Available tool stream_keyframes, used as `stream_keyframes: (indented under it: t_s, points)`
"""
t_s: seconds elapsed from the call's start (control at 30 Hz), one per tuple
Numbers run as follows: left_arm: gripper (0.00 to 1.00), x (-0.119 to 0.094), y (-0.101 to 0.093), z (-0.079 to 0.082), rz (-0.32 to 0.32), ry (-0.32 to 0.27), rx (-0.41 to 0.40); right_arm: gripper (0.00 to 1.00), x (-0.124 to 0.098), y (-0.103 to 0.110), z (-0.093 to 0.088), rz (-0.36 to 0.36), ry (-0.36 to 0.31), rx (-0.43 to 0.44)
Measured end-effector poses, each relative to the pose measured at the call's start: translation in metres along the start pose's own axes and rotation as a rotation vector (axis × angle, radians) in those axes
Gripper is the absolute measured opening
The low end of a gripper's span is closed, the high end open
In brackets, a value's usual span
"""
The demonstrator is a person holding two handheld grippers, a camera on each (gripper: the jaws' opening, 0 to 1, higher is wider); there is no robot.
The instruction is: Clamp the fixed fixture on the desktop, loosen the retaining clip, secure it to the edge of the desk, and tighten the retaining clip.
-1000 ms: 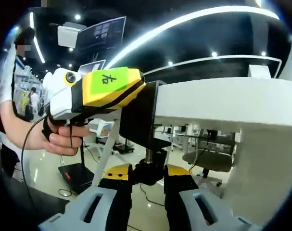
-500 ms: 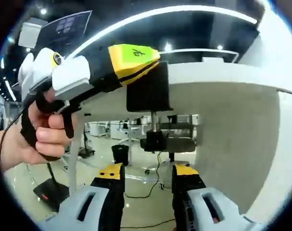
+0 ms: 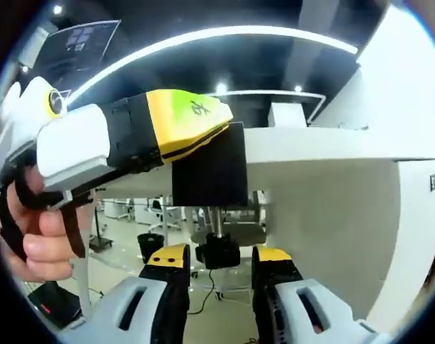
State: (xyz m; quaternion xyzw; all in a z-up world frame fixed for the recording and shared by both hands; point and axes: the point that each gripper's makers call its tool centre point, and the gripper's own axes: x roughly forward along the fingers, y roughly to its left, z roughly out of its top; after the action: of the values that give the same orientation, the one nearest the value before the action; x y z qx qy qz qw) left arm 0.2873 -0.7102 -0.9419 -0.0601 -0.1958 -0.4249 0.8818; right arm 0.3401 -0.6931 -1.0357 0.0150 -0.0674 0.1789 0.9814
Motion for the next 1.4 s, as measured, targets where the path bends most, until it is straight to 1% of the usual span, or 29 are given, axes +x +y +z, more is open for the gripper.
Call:
stream_keyframes:
  t_s: [0.03,0.07,0.1,0.17,0.2,0.27,0.3,0.4,0.43,0.47,0.53,0.57,0.6,0.63,0.67,0.7,0.73,0.8,0.87,0.97,1.07,1.17,1.27,1.3,1.37,1.4]
  points:
    - [0.02,0.0,0.0,0.0,0.0,0.0,0.004,0.25,0.002,0.001,-0.001,0.013,0.004,0.008]
    - [0.02,0.0,0.0,0.0,-0.001,0.0,0.005,0.25,0.003,0.0,0.0,0.01,0.0,0.005]
    - [0.02,0.0,-0.001,0.0,-0.002,0.002,0.005,0.25,0.005,0.002,0.0,0.034,-0.006,-0.003]
    - [0.02,0.0,-0.001,0.0,-0.004,0.003,0.007,0.25,0.005,0.002,0.0,0.049,-0.01,-0.016]
    - [0.02,0.0,-0.001,0.0,-0.007,0.002,0.008,0.25,0.004,0.003,0.001,0.078,-0.012,-0.027]
    - [0.02,-0.001,-0.001,0.0,-0.006,0.001,0.004,0.24,0.004,0.004,0.0,0.102,-0.015,-0.023]
    - [0.02,0.0,-0.001,0.0,-0.005,0.0,0.003,0.24,0.004,0.005,0.0,0.139,-0.018,-0.03]
    - [0.02,-0.001,-0.001,0.0,-0.003,0.002,-0.003,0.24,0.005,0.006,0.0,0.21,-0.015,-0.023]
    - [0.02,-0.001,-0.001,0.0,-0.002,0.001,-0.009,0.24,0.006,0.008,0.0,0.244,-0.012,-0.024]
    - [0.02,-0.001,-0.001,0.0,-0.002,0.001,-0.01,0.24,0.006,0.009,0.0,0.255,-0.01,-0.022]
    - [0.02,-0.001,-0.001,0.0,-0.001,-0.002,-0.016,0.25,0.007,0.012,0.001,0.327,-0.003,-0.017]
    - [0.02,-0.001,-0.001,0.001,-0.002,-0.006,-0.018,0.25,0.008,0.015,0.0,0.394,0.01,-0.011]
    - [0.02,-0.001,-0.001,0.001,-0.002,-0.007,-0.021,0.25,0.009,0.014,-0.001,0.421,0.023,-0.013]
    - [0.02,-0.001,-0.001,0.001,-0.003,-0.007,-0.021,0.25,0.01,0.013,-0.001,0.431,0.028,-0.012]
    - [0.02,-0.001,-0.001,0.0,-0.003,-0.006,-0.022,0.25,0.01,0.016,-0.002,0.499,0.054,0.013]
    - [0.02,-0.001,-0.001,0.0,-0.003,-0.006,-0.029,0.25,0.011,0.015,-0.003,0.527,0.069,0.014]
    - [0.02,-0.001,0.0,0.001,-0.001,-0.006,-0.054,0.25,0.011,0.016,-0.003,0.554,0.074,0.004]
    - [0.02,-0.002,0.002,0.001,-0.004,-0.007,-0.067,0.25,0.012,0.017,-0.003,0.597,0.088,-0.003]
    - [0.02,-0.002,0.001,0.001,-0.007,-0.01,-0.071,0.25,0.012,0.019,-0.004,0.642,0.105,0.003]
    - [0.02,-0.002,0.001,0.001,-0.01,-0.009,-0.062,0.25,0.013,0.018,-0.004,0.683,0.122,-0.006]
    - [0.02,-0.002,0.0,0.001,-0.015,-0.01,-0.056,0.25,0.014,0.019,-0.005,0.699,0.122,-0.013]
    - [0.02,-0.003,0.0,0.001,-0.018,-0.009,-0.049,0.26,0.013,0.019,-0.005,0.694,0.115,0.001]
    - [0.02,-0.003,-0.001,0.001,-0.018,-0.008,-0.04,0.27,0.012,0.015,-0.006,0.64,0.108,0.045]
    - [0.02,-0.003,-0.001,0.001,-0.018,-0.008,-0.037,0.29,0.011,0.013,-0.006,0.61,0.104,0.06]
    - [0.02,-0.003,-0.001,0.001,-0.02,-0.008,-0.04,0.3,0.005,0.013,-0.007,0.583,0.083,0.049]
    - [0.02,-0.003,-0.001,0.002,-0.02,-0.007,-0.044,0.31,0.003,0.01,-0.009,0.545,0.075,0.028]
